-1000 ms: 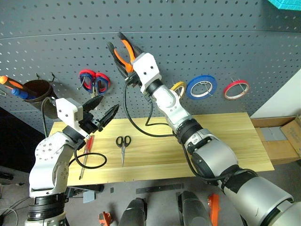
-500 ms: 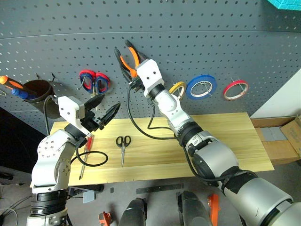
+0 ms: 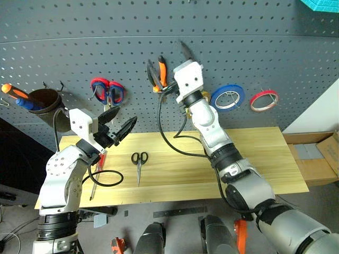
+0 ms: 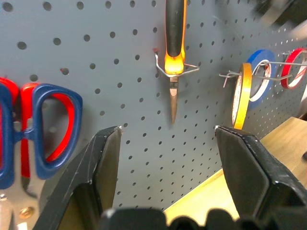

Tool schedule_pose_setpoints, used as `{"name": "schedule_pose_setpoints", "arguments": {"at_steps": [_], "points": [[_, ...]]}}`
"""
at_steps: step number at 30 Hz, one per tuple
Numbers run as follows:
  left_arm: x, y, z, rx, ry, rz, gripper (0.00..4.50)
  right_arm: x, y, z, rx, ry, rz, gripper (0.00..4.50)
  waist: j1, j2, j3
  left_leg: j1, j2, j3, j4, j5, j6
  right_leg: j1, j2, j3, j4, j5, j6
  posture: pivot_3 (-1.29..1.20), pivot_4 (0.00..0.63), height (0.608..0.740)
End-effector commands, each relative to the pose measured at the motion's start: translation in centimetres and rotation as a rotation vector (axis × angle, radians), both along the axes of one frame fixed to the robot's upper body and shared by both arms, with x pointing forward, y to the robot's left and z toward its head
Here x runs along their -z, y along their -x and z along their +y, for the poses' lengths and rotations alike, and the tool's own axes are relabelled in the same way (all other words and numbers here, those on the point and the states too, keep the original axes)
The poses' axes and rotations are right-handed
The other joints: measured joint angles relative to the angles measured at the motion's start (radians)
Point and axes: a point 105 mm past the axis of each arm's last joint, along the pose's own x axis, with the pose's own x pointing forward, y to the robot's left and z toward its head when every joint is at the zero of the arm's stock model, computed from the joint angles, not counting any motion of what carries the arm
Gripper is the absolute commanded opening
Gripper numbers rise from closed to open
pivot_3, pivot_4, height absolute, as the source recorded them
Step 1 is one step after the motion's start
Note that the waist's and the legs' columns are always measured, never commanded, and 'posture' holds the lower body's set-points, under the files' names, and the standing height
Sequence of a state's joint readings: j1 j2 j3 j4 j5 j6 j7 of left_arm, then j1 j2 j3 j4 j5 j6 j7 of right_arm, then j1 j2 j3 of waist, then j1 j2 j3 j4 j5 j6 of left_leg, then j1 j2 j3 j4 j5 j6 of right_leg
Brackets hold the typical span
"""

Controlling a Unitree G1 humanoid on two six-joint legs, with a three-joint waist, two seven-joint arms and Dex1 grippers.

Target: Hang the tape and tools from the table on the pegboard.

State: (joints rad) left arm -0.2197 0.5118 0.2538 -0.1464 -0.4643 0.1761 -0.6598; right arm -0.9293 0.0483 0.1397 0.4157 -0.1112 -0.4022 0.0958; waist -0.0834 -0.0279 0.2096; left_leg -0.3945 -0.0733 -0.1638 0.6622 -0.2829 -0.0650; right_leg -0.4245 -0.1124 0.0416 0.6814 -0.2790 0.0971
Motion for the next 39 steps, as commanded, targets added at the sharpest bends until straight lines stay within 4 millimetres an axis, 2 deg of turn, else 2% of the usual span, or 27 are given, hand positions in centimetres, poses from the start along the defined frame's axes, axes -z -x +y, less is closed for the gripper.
{"name": "schedule_pose_setpoints", "arguments": {"at_steps": [1, 2, 6, 9, 11, 13, 14, 17, 21, 24, 28, 34, 39], "points": [[0.1, 0.3, 0.0, -0.018, -0.009, 0.004, 3.32, -3.3, 3.6, -1.3, -0.087, -0.049, -0.081, 4.47, -0.001, 0.000, 0.000, 0.000, 0.000, 0.000, 0.000, 0.000, 0.000, 0.000, 0.000, 0.000, 0.000, 0.000, 0.000, 0.03, 0.184, 0.740], [0.6, 0.4, -0.1, -0.021, -0.019, 0.026, 3.32, -3.0, 4.4, -1.3, -0.145, -0.022, -0.054, 4.47, -0.003, 0.000, 0.000, 0.000, 0.000, 0.000, 0.000, 0.000, 0.000, 0.000, 0.000, 0.000, 0.000, 0.000, 0.000, 0.03, 0.187, 0.740], [3.6, 1.1, -0.3, -0.040, -0.065, 0.166, 3.32, 1.3, 6.5, -1.1, -0.412, 0.125, 0.232, 4.47, -0.001, 0.001, 0.000, 0.003, 0.001, 0.000, -0.001, 0.000, 0.001, 0.002, 0.001, 0.001, 0.000, 0.000, 0.000, 0.01, 0.198, 0.740], [6.4, 1.5, 0.3, -0.125, -0.103, 0.303, 3.90, 6.9, 7.8, -2.2, -0.518, 0.284, 0.532, 4.50, 0.005, 0.001, 0.000, 0.002, 0.001, 0.000, 0.000, -0.001, 0.002, 0.003, 0.001, 0.001, 0.000, 0.000, 0.000, 0.00, 0.213, 0.740], [8.6, 1.5, 0.9, -0.216, -0.155, 0.403, 4.46, 10.9, 9.2, -2.9, -0.555, 0.461, 0.708, 4.50, 0.013, 0.001, 0.001, 0.003, 0.001, 0.000, 0.000, -0.003, 0.005, 0.004, 0.001, 0.000, 0.000, 0.000, 0.000, -0.01, 0.224, 0.740], [10.8, 1.3, 1.7, -0.332, -0.207, 0.527, 4.46, 13.2, 10.0, -3.7, -0.562, 0.539, 0.830, 4.50, 0.022, 0.002, 0.002, 0.003, 0.000, 0.001, 0.001, -0.003, 0.006, 0.004, 0.001, 0.000, 0.000, 0.000, 0.000, -0.02, 0.232, 0.740], [11.8, 1.3, 2.0, -0.379, -0.230, 0.590, 4.46, 13.6, 10.3, -3.9, -0.569, 0.551, 0.864, 4.50, 0.022, 0.002, 0.002, 0.003, 0.000, 0.001, 0.001, -0.003, 0.006, 0.004, 0.001, 0.000, 0.000, 0.000, 0.000, -0.02, 0.236, 0.740], [13.6, 1.2, 2.2, -0.442, -0.287, 0.701, 4.46, 14.3, 10.5, -4.0, -0.559, 0.576, 0.908, 4.50, 0.022, 0.003, 0.003, 0.004, 0.002, 0.002, 0.001, -0.003, 0.006, 0.005, 0.004, 0.000, 0.001, 0.000, -0.001, -0.02, 0.241, 0.740], [15.2, 0.4, -0.4, -0.408, -0.192, 0.807, 4.46, 15.0, 9.1, -4.1, -0.480, 0.508, 1.020, 4.50, 0.028, 0.002, 0.003, 0.004, 0.002, 0.002, 0.002, -0.003, 0.006, 0.006, 0.004, 0.000, 0.000, 0.001, 0.000, -0.02, 0.248, 0.740], [16.6, 0.4, -1.9, -0.397, -0.220, 0.877, 4.46, 15.2, 8.9, -3.9, -0.471, 0.519, 1.058, 4.50, 0.029, 0.002, 0.003, 0.004, 0.002, 0.002, 0.002, -0.003, 0.006, 0.005, 0.003, 0.000, 0.000, 0.001, 0.000, -0.03, 0.254, 0.740], [17.6, -0.2, -1.9, -0.441, -0.188, 0.924, 4.46, 15.1, 8.9, -3.7, -0.463, 0.536, 1.056, 4.50, 0.028, 0.002, 0.004, 0.003, 0.002, 0.002, 0.000, -0.003, 0.006, 0.004, 0.003, 0.000, -0.001, 0.001, 0.000, -0.04, 0.257, 0.740], [18.3, -1.2, -0.6, -0.554, -0.180, 0.943, 4.46, 15.0, 8.7, -3.7, -0.439, 0.532, 1.061, 4.50, 0.028, 0.001, 0.004, 0.003, 0.002, 0.003, 0.001, -0.003, 0.006, 0.005, 0.003, 0.000, -0.002, 0.001, 0.000, -0.06, 0.265, 0.740], [19.5, -0.9, -1.5, -0.519, -0.181, 1.002, 4.46, 14.8, 8.8, -3.6, -0.438, 0.536, 1.064, 4.50, 0.028, 0.001, 0.006, 0.003, 0.002, 0.003, 0.000, -0.003, 0.006, 0.005, 0.003, 0.000, -0.002, 0.001, 0.000, -0.08, 0.272, 0.740]]}}
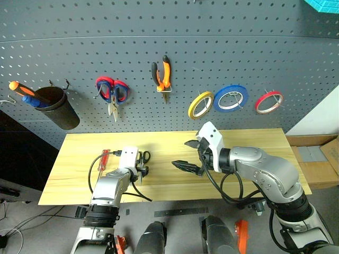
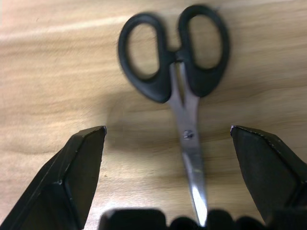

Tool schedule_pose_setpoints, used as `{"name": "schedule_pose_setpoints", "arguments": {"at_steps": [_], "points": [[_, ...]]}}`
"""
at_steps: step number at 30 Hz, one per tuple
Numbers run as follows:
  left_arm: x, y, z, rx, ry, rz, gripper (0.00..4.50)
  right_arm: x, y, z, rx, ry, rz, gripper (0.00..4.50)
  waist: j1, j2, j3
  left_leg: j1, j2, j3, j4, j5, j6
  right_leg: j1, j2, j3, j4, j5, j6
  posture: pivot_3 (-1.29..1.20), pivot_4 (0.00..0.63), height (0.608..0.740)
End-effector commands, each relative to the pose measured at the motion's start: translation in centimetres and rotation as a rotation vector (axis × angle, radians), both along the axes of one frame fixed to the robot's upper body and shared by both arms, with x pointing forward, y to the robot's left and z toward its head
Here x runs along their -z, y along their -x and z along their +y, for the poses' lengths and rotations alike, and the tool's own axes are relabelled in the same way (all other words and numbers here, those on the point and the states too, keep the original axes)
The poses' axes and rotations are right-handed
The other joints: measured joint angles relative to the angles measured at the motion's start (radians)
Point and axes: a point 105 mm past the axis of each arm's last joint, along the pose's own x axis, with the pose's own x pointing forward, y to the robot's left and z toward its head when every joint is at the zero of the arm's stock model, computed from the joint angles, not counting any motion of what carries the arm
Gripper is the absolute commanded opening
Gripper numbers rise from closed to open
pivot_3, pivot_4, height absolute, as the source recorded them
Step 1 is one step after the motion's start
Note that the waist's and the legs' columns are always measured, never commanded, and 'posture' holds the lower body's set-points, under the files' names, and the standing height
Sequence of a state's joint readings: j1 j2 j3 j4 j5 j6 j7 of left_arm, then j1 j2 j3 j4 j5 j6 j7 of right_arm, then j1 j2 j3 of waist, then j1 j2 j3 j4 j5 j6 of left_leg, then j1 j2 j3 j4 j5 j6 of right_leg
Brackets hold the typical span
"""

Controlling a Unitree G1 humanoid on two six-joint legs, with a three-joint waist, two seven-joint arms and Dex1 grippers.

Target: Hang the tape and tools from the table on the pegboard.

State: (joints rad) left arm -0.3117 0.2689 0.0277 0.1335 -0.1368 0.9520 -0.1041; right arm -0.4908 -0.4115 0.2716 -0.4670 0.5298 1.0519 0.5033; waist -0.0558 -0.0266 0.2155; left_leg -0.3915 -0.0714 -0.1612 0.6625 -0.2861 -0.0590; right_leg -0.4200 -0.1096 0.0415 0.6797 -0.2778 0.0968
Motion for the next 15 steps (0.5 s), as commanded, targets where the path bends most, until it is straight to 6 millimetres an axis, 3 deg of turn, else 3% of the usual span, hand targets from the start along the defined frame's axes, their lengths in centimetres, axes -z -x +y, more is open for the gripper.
{"name": "schedule_pose_setpoints", "arguments": {"at_steps": [1, 5, 8, 15], "points": [[0.4, 0.2, -0.6, 0.020, 0.018, 0.019, 4.46, -1.6, 0.5, 0.5, -0.030, -0.018, -0.055, 4.50, 0.000, 0.000, 0.000, 0.000, 0.000, 0.000, 0.000, 0.000, 0.000, 0.000, 0.000, 0.000, 0.000, 0.000, 0.000, -0.08, 0.272, 0.740], [0.9, 0.2, -0.5, -0.001, 0.029, 0.038, 4.46, -1.8, 0.9, 0.6, -0.074, 0.017, -0.083, 4.50, -0.001, 0.001, 0.001, 0.000, 0.000, 0.000, 0.000, 0.000, 0.000, 0.000, 0.000, 0.000, 0.000, 0.000, 0.000, -0.09, 0.274, 0.740], [1.0, 0.1, -0.2, -0.031, 0.057, 0.051, 3.91, -1.8, 1.1, 0.6, -0.089, 0.028, -0.090, 4.50, -0.001, 0.001, 0.001, 0.000, 0.000, 0.000, 0.000, 0.000, 0.000, 0.000, 0.000, 0.000, 0.000, 0.000, 0.000, -0.09, 0.274, 0.740], [1.0, -0.4, 0.4, -0.037, 0.055, 0.051, 1.52, -1.8, 1.3, 0.5, -0.091, 0.039, -0.095, 4.50, -0.001, 0.001, 0.001, 0.000, 0.000, 0.000, 0.000, 0.000, 0.000, 0.001, 0.000, 0.000, 0.000, 0.000, 0.000, -0.09, 0.274, 0.740]]}}
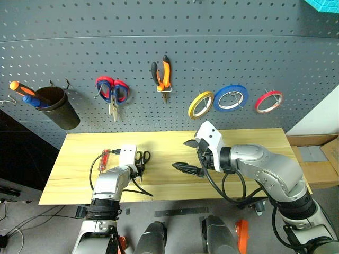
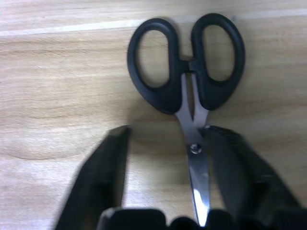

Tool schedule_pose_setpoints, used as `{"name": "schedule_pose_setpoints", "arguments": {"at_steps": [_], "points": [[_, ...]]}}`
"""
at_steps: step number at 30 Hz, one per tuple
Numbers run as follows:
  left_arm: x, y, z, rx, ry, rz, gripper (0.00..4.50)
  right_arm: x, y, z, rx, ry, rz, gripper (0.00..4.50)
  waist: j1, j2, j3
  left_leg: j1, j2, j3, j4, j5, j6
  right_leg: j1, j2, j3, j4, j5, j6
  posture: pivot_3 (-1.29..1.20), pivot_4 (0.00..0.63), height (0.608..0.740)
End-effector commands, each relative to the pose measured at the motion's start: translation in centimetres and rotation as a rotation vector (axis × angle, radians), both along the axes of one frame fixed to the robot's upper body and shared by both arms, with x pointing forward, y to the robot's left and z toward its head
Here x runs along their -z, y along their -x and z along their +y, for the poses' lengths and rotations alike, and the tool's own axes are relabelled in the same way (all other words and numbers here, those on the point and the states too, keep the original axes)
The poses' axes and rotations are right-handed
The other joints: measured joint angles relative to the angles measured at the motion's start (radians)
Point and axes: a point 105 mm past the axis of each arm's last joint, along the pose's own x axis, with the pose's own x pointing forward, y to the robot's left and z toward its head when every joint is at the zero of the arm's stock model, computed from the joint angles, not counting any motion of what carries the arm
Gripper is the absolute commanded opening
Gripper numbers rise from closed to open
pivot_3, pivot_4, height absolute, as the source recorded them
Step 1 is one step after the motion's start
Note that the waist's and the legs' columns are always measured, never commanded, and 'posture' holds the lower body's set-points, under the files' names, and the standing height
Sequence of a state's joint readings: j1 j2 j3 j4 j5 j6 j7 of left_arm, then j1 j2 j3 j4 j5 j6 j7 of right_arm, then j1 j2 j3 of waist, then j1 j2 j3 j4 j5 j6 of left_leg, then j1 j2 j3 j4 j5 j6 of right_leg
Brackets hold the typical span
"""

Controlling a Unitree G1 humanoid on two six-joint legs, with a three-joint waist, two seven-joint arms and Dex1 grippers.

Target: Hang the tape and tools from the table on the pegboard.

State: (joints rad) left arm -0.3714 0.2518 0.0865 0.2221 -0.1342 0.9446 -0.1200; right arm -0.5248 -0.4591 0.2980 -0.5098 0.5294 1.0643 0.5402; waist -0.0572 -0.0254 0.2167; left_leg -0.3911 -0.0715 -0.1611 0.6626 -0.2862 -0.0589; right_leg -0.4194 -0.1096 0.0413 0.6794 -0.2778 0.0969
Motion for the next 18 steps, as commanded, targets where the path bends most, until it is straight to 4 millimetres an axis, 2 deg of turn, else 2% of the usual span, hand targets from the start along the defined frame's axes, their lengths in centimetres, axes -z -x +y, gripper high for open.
{"name": "schedule_pose_setpoints", "arguments": {"at_steps": [1, 4, 10, 15, 18], "points": [[1.1, 0.6, 0.0, 0.009, 0.006, 0.041, 1.16, -1.1, 0.6, 0.3, -0.027, -0.010, -0.050, 4.50, 0.000, 0.000, 0.000, 0.000, 0.000, 0.000, 0.000, 0.000, 0.000, 0.000, 0.000, 0.000, 0.000, 0.000, 0.000, -0.10, 0.274, 0.740], [1.2, 0.7, 0.1, 0.013, 0.012, 0.039, 0.18, -1.1, 0.5, 0.2, -0.019, -0.009, -0.048, 4.50, 0.000, 0.000, 0.000, 0.000, 0.000, 0.000, 0.000, 0.000, 0.000, 0.000, 0.000, 0.000, 0.000, 0.000, 0.000, -0.10, 0.273, 0.740], [0.6, 1.4, -0.2, 0.076, 0.044, -0.032, 0.17, -1.4, -0.2, -0.1, 0.028, -0.028, -0.047, 4.50, -0.002, 0.001, 0.002, 0.000, 0.000, 0.000, 0.000, 0.000, 0.000, 0.000, 0.000, 0.000, -0.001, 0.000, 0.000, -0.10, 0.272, 0.740], [-0.8, 2.4, 0.7, 0.062, 0.084, -0.131, 0.17, -2.2, -0.6, -0.3, 0.052, -0.048, -0.059, 4.50, -0.006, 0.001, 0.006, 0.000, 0.001, -0.001, -0.001, 0.000, 0.000, -0.001, 0.000, 0.001, -0.001, 0.000, 0.000, -0.10, 0.270, 0.740], [-4.5, 2.4, 0.5, 0.125, 0.148, -0.346, 0.17, -3.0, -0.6, -0.4, 0.052, -0.067, -0.084, 4.50, -0.005, -0.002, 0.015, 0.000, 0.002, -0.002, -0.002, 0.000, 0.000, -0.001, 0.000, 0.000, -0.002, 0.000, 0.000, -0.10, 0.269, 0.740]]}}
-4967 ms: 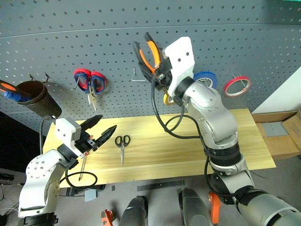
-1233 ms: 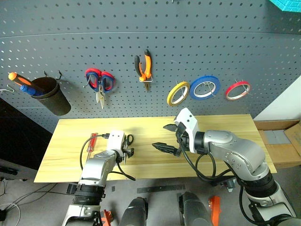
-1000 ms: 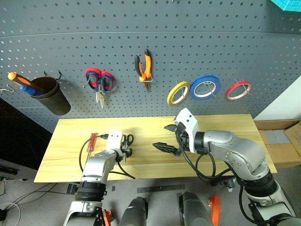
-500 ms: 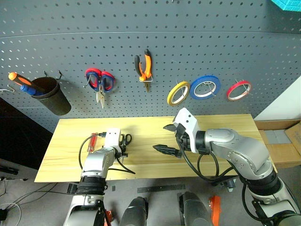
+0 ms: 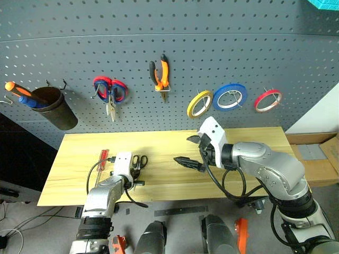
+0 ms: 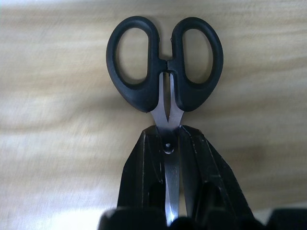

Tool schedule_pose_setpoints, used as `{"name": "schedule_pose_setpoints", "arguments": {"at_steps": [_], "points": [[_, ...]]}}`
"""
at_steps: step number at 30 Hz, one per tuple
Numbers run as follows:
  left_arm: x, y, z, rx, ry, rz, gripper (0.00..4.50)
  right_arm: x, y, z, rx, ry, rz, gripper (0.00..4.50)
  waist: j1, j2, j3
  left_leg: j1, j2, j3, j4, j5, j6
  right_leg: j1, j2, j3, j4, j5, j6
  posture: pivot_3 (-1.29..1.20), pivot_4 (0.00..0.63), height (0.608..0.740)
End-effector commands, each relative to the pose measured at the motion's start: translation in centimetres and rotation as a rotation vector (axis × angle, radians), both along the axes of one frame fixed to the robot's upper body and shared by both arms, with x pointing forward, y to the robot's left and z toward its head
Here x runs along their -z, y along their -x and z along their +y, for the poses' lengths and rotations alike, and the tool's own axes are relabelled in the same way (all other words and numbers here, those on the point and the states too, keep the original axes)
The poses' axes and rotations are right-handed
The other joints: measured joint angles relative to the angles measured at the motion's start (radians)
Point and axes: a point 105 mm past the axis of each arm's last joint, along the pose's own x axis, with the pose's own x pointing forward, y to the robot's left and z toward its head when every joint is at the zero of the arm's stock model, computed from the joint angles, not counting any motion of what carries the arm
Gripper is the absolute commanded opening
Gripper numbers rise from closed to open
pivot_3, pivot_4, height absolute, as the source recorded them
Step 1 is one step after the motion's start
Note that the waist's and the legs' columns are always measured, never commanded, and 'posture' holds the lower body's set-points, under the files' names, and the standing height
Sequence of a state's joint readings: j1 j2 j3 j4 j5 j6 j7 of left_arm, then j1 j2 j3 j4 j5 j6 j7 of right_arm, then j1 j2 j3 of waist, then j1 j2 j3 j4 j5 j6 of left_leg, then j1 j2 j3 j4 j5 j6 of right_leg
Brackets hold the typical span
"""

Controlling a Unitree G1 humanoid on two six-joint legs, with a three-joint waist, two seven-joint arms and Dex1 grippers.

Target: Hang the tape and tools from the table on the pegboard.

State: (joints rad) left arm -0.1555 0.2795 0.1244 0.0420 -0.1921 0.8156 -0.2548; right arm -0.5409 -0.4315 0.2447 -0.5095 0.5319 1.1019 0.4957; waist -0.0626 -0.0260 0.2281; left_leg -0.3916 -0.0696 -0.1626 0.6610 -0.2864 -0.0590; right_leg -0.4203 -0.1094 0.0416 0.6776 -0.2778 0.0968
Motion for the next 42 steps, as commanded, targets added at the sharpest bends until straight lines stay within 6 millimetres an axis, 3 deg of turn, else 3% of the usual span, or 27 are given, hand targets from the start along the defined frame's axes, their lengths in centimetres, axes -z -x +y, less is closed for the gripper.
{"name": "schedule_pose_setpoints", "arguments": {"at_steps": [1, 6, 10, 20, 26, 32, 42], "points": [[-5.7, -0.4, -0.1, 0.083, 0.053, -0.286, 0.17, -2.3, 0.4, 0.1, -0.022, -0.046, -0.081, 4.50, 0.001, -0.002, 0.006, -0.001, 0.000, 0.000, 0.000, 0.000, 0.000, -0.001, 0.000, 0.000, 0.000, 0.000, 0.000, -0.10, 0.268, 0.740], [-9.7, 1.3, 1.2, 0.150, 0.062, -0.451, 0.17, -3.6, 0.6, -0.3, -0.050, -0.046, -0.170, 4.50, 0.002, 0.001, 0.011, -0.003, 0.008, 0.001, 0.000, 0.000, 0.000, -0.001, 0.000, -0.001, -0.003, 0.000, 0.000, -0.10, 0.263, 0.740], [-12.3, 2.2, 2.1, 0.174, -0.037, -0.581, 0.17, -4.0, 0.8, -0.7, -0.076, -0.047, -0.221, 4.50, 0.002, 0.001, 0.012, -0.004, 0.009, 0.002, 0.000, -0.002, 0.001, -0.001, 0.001, -0.001, -0.006, 0.000, 0.000, -0.08, 0.256, 0.740], [-18.5, 4.2, 2.1, 0.197, -0.249, -0.892, 0.17, -5.0, 1.1, -0.5, -0.163, -0.094, -0.313, 4.50, 0.008, 0.002, 0.012, -0.007, 0.009, 0.003, -0.001, -0.003, -0.002, 0.000, 0.002, -0.004, -0.015, 0.001, 0.000, -0.04, 0.229, 0.740], [-20.5, 3.9, 2.9, 0.136, -0.268, -0.976, 0.17, -6.6, 0.6, -0.6, -0.190, -0.153, -0.352, 4.50, 0.010, 0.001, 0.011, -0.007, 0.008, 0.003, -0.001, -0.003, -0.002, 0.000, 0.002, -0.004, -0.014, 0.001, 0.000, -0.02, 0.211, 0.740], [-22.6, 2.7, 1.3, 0.153, -0.202, -1.068, 0.17, -7.3, -0.1, -0.6, -0.187, -0.169, -0.389, 4.50, 0.024, 0.001, 0.010, -0.007, 0.007, 0.003, 0.000, -0.002, -0.002, 0.000, 0.003, -0.005, -0.014, 0.002, 0.000, -0.02, 0.197, 0.740], [-22.9, 2.3, 3.3, 0.039, -0.211, -1.074, 0.17, -7.0, -0.6, -0.8, -0.158, -0.156, -0.394, 4.50, 0.023, 0.000, 0.010, -0.007, 0.007, 0.005, 0.000, -0.003, -0.003, -0.001, 0.003, -0.004, -0.014, 0.002, 0.000, -0.03, 0.192, 0.740]]}}
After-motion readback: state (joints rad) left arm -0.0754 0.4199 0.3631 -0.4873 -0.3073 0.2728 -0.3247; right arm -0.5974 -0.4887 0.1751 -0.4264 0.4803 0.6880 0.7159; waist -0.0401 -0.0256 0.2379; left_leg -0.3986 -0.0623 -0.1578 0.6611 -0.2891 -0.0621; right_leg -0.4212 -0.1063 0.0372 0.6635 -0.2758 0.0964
